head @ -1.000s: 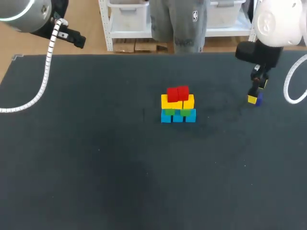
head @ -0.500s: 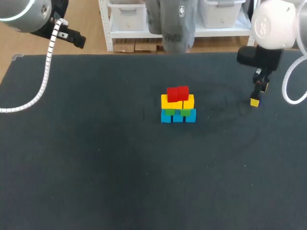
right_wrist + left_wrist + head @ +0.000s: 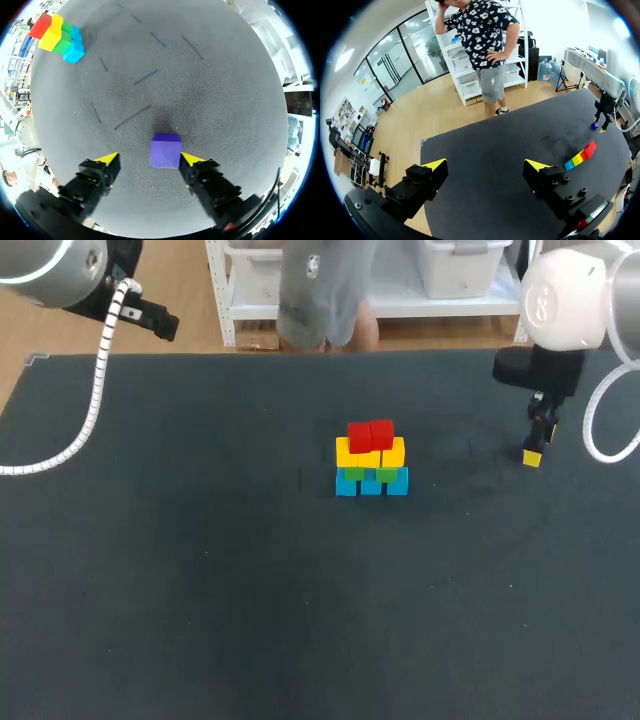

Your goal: Place the blue cubes, place green cubes on the blue cubes, place the yellow cubes on the green cubes, then place the red cubes on the yellow cubes, and place purple cube on the red cubes.

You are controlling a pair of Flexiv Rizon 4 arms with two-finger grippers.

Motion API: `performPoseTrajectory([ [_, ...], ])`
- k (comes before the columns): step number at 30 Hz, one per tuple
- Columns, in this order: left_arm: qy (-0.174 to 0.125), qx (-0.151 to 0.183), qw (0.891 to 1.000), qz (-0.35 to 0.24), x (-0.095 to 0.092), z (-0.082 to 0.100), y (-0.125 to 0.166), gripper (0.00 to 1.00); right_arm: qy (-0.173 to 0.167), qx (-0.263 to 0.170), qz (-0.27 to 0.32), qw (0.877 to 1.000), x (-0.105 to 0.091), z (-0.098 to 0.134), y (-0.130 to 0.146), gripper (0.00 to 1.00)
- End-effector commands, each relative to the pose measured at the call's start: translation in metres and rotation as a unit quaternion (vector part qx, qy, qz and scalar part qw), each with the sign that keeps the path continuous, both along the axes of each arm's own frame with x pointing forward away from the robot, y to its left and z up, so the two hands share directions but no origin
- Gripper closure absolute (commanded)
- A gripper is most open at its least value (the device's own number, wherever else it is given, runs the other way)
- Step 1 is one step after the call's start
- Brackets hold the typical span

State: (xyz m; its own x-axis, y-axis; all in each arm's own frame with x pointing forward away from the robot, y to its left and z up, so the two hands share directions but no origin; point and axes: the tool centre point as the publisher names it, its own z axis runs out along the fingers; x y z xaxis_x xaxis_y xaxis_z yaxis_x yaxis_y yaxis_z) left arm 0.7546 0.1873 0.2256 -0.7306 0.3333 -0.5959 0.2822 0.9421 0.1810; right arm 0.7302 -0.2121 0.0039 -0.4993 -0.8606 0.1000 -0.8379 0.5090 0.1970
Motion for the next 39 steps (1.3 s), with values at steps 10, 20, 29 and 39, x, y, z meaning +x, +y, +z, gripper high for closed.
performPoseTrajectory([
  [10, 0.0, 0.0, 1.0, -0.001, -0.001, 0.0, 0.001, 0.0, 0.005, 0.0, 0.006, 1.0, 0.004, -0.005, 0.003, 0.95],
  [20, 0.0, 0.0, 1.0, -0.001, -0.001, 0.0, 0.001, 0.0, -0.02, -0.004, 0.021, 1.0, 0.005, 0.017, 0.013, 1.0],
  [29, 0.0, 0.0, 1.0, -0.001, -0.001, 0.0, 0.001, 0.0, -0.053, -0.019, 0.086, 0.995, 0.011, 0.062, 0.045, 1.0],
  [39, 0.0, 0.0, 1.0, -0.001, -0.001, 0.0, 0.001, 0.0, -0.074, -0.03, 0.153, 0.985, 0.013, 0.103, 0.083, 1.0],
])
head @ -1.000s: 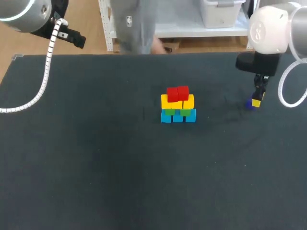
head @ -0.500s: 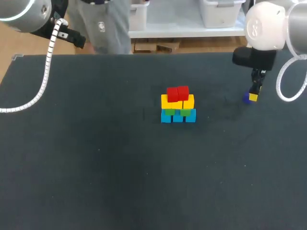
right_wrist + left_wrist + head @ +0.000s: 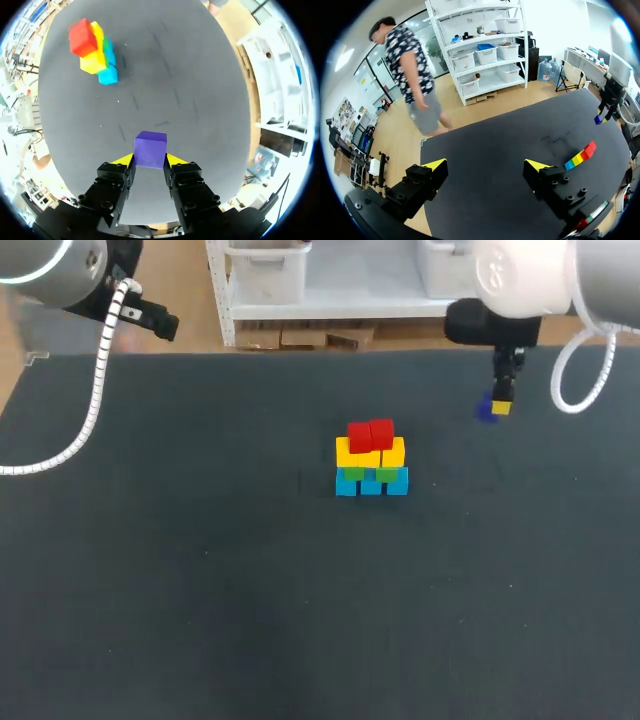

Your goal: Place the blue cubes, place green cubes on the blue cubes, place the yellow cubes on the green cubes, then place the red cubes on the yellow cubes, and place purple cube on the red cubes.

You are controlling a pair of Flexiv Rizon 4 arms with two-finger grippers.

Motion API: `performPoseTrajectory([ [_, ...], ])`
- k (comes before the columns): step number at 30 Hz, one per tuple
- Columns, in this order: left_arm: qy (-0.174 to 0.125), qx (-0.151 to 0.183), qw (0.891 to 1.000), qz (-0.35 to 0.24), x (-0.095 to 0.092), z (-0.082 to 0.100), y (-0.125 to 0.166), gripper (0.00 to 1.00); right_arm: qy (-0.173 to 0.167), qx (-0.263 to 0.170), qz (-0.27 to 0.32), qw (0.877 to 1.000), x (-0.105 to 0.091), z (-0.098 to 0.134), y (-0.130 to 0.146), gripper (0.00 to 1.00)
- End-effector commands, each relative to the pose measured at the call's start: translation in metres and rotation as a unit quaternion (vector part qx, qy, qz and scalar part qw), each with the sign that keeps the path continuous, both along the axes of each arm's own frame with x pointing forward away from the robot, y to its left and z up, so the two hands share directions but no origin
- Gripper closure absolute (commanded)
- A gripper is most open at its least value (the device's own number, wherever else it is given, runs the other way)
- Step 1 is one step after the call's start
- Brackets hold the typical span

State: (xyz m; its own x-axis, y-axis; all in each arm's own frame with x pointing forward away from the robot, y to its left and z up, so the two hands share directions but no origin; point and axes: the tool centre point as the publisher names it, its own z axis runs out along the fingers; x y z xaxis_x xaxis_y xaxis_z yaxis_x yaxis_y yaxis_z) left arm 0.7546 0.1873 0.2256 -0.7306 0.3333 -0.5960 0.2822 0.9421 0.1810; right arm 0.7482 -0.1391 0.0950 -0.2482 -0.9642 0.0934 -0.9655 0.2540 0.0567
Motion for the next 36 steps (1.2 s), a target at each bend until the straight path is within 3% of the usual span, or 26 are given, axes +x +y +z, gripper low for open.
performPoseTrajectory([
  [1, 0.0, 0.0, 1.0, -0.001, -0.001, 0.0, 0.001, 0.0, -0.01, -0.005, 0.016, 1.0, -0.005, 0.015, 0.014, 1.0],
  [15, 0.0, 0.0, 1.0, -0.001, -0.001, 0.0, 0.001, 0.0, -0.044, -0.006, 0.086, 0.995, -0.008, 0.053, 0.065, 1.0],
  [36, 0.0, 0.0, 1.0, -0.001, -0.001, 0.0, 0.001, 0.0, -0.057, -0.005, 0.166, 0.984, -0.001, 0.065, 0.131, 1.0],
])
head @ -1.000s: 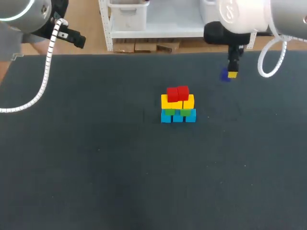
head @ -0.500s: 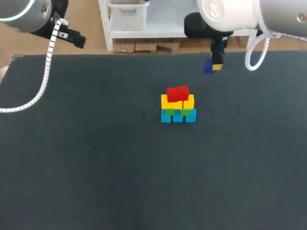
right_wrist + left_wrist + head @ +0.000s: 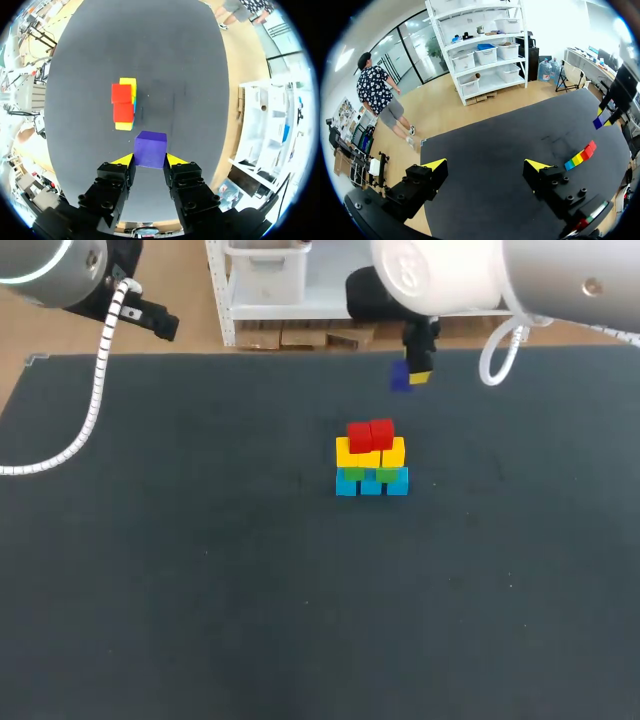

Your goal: Place the blue cubes, place green cubes on the blue cubes, place the yellow cubes on the green cubes, then place the red cubes on the yellow cubes, and place purple cube on the red cubes.

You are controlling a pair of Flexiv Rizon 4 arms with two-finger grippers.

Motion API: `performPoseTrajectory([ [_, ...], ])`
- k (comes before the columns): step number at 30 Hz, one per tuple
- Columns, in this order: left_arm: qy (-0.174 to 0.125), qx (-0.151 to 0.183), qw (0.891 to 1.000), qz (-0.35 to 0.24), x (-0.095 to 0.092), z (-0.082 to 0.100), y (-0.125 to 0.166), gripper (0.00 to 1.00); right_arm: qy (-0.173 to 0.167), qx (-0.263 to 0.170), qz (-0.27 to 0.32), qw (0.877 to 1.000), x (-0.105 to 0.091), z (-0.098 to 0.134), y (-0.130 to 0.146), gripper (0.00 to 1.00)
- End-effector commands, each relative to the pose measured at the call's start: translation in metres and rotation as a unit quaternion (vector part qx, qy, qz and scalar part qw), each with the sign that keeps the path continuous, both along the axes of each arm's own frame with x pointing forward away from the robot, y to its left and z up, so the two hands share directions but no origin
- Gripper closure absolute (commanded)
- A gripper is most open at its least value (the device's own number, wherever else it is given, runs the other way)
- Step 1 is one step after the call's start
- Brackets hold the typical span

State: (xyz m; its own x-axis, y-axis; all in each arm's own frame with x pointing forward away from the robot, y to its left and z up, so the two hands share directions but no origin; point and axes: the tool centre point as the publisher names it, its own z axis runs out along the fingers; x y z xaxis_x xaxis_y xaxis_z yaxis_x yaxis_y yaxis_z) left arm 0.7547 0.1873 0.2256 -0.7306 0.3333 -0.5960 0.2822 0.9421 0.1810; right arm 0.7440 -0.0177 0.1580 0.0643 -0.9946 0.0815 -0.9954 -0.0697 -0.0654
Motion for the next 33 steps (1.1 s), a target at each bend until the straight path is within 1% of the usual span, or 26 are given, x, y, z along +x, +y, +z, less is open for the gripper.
performPoseTrajectory([
  [1, 0.0, 0.0, 1.0, -0.001, -0.001, 0.0, 0.001, 0.0, 0.004, -0.006, 0.007, 1.0, 0.003, 0.001, 0.012, 1.0],
  [6, 0.0, 0.0, 1.0, -0.001, -0.001, 0.0, 0.001, 0.0, 0.005, -0.004, 0.014, 1.0, -0.002, 0.001, 0.02, 1.0],
  [12, 0.0, 0.0, 1.0, -0.001, -0.001, 0.0, 0.001, 0.0, 0.011, 0.002, 0.024, 1.0, -0.017, -0.003, 0.033, 1.0],
  [20, 0.0, 0.0, 1.0, -0.001, -0.001, 0.0, 0.001, 0.0, 0.015, 0.004, 0.018, 1.0, -0.03, -0.01, 0.034, 1.0],
  [26, 0.0, 0.0, 1.0, -0.001, -0.001, 0.0, 0.001, 0.0, 0.018, 0.006, 0.018, 1.0, -0.036, -0.013, 0.037, 1.0],
  [33, 0.0, 0.0, 1.0, -0.001, -0.001, 0.0, 0.001, 0.0, 0.022, 0.008, 0.022, 0.999, -0.038, -0.017, 0.041, 1.0],
])
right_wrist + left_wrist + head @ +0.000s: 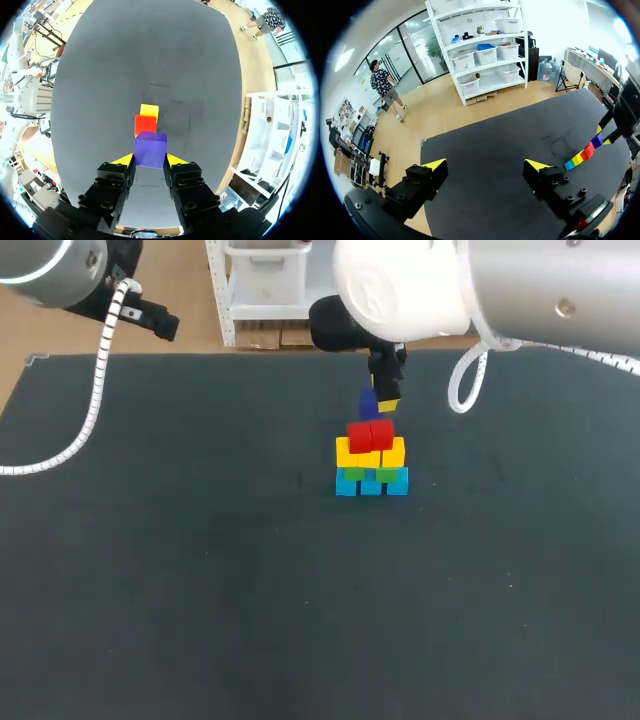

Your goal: Place the blue cubes, place green cubes on the blue cubes, place the yellow cubes on the green cubes, then place the red cubes on the yellow cubes, and place purple cube on the red cubes.

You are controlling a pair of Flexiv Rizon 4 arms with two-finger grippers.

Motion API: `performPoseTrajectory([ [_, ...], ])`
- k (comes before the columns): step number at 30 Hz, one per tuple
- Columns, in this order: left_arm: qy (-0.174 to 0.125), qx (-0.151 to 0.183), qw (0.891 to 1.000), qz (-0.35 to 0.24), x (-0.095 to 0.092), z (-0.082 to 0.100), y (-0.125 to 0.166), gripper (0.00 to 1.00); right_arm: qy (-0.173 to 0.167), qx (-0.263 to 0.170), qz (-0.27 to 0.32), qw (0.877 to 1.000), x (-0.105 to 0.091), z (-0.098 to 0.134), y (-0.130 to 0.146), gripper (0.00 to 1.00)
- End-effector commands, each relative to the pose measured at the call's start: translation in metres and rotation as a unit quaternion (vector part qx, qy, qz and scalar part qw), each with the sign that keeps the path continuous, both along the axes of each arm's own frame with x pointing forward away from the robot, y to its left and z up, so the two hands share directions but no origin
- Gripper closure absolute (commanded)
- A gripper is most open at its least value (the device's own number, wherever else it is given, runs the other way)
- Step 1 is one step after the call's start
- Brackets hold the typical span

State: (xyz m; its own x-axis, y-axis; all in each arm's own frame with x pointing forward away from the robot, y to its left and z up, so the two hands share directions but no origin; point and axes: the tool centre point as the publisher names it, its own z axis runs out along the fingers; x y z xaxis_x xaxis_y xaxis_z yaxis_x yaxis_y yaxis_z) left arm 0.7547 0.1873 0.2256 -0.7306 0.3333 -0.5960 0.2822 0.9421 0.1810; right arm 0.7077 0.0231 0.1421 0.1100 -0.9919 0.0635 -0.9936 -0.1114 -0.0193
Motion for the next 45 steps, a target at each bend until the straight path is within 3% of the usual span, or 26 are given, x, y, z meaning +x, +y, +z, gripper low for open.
performPoseTrajectory([
  [1, 0.0, 0.0, 1.0, -0.001, -0.001, 0.0, 0.001, 0.0, -0.001, 0.001, 0.001, 1.0, -0.001, -0.002, 0.0, 1.0],
  [20, 0.0, 0.0, 1.0, -0.001, -0.001, 0.0, 0.001, 0.0, 0.011, -0.004, 0.0, 1.0, -0.013, -0.009, 0.0, 1.0],
  [42, 0.0, 0.0, 1.0, -0.001, -0.001, 0.0, 0.001, 0.0, 0.016, -0.005, -0.002, 1.0, -0.014, -0.014, -0.001, 1.0],
  [45, 0.0, 0.0, 1.0, -0.001, -0.001, 0.0, 0.001, 0.0, 0.015, -0.006, -0.003, 1.0, -0.014, -0.014, -0.001, 0.96],
])
